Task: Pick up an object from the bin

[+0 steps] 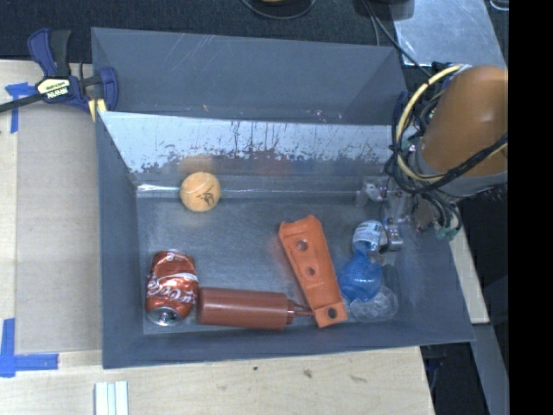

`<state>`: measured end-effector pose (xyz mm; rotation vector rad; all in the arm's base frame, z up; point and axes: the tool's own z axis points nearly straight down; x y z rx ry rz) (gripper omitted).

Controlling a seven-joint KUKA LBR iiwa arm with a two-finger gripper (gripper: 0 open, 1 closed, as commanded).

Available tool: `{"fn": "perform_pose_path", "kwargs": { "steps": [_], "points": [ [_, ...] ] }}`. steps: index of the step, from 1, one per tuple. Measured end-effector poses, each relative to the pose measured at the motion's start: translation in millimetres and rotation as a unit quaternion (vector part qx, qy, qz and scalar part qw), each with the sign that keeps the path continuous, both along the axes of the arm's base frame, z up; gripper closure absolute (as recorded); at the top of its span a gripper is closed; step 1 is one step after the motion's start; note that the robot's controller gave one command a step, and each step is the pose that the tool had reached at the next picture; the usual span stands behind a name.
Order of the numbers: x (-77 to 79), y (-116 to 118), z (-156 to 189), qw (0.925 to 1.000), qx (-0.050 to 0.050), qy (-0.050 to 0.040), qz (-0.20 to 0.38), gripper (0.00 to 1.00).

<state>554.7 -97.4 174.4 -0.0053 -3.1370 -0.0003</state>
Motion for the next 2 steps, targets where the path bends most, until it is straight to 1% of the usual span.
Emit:
{"fn": "perform_pose_path", "kwargs": {
  "steps": [1, 2],
  "points": [
    [1.8, 0.5, 4.9, 1.0000, 0.000, -0.0043, 0.001, 0.00],
    [42.7, -61.3, -107.5, 0.9988, -0.001, -0.0013, 0.049, 0.00]
  ]
}}
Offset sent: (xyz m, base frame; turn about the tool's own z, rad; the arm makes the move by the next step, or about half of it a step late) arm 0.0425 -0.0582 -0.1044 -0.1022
